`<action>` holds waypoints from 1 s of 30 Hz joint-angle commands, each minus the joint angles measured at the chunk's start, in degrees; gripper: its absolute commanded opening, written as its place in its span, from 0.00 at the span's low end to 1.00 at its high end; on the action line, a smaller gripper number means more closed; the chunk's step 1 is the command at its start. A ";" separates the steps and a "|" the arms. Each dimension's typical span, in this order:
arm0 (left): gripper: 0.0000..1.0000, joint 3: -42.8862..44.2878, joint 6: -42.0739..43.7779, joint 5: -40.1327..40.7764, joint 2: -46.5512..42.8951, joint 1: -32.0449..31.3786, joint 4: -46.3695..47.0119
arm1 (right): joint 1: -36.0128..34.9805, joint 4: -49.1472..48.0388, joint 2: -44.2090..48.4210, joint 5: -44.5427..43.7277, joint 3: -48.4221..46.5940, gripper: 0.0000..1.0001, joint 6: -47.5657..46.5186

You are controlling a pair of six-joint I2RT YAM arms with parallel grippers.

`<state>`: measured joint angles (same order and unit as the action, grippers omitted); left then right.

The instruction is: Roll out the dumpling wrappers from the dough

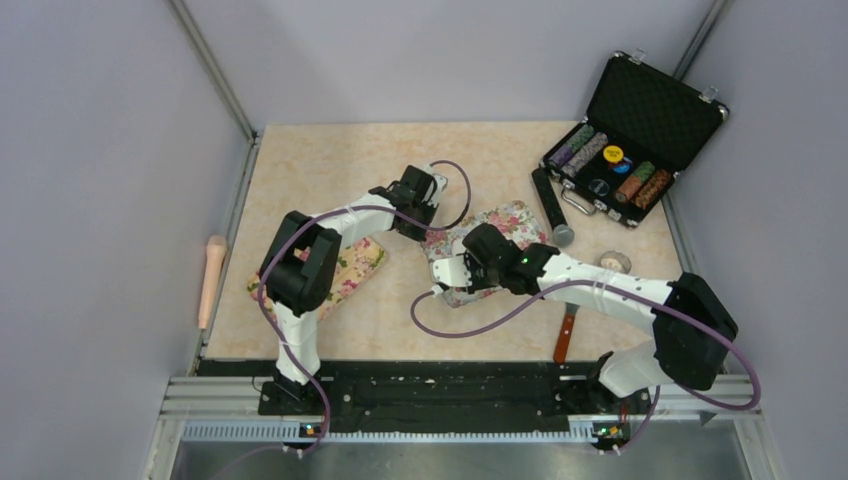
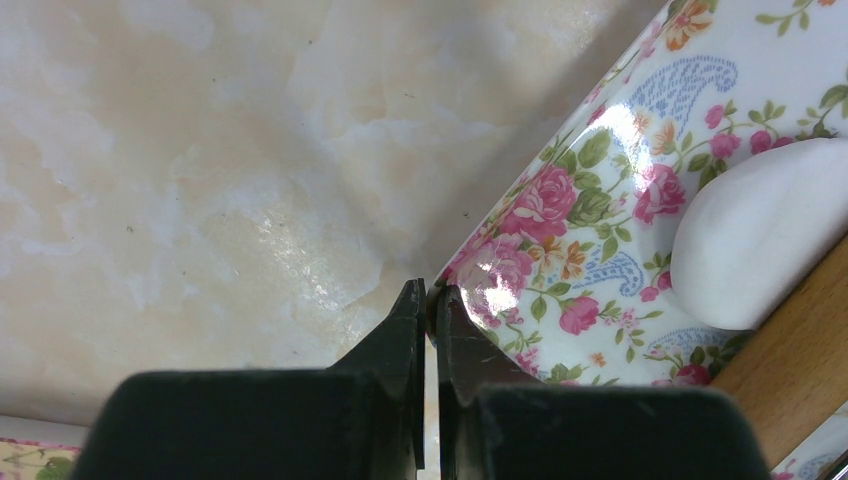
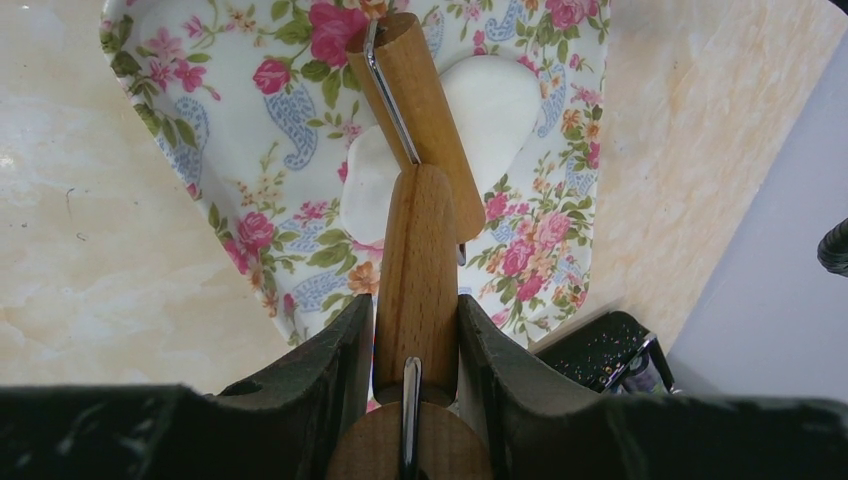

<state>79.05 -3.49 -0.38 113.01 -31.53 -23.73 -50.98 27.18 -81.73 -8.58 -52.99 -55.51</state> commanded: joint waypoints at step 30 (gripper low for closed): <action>0.00 0.58 4.78 0.71 -3.93 -0.23 3.62 | 1.97 17.66 15.73 3.90 -1.02 0.00 4.92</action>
<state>79.05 -2.72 -0.62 112.95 -31.92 -23.09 -51.16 44.51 -71.50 -3.77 -53.21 -52.05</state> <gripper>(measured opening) 0.030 0.325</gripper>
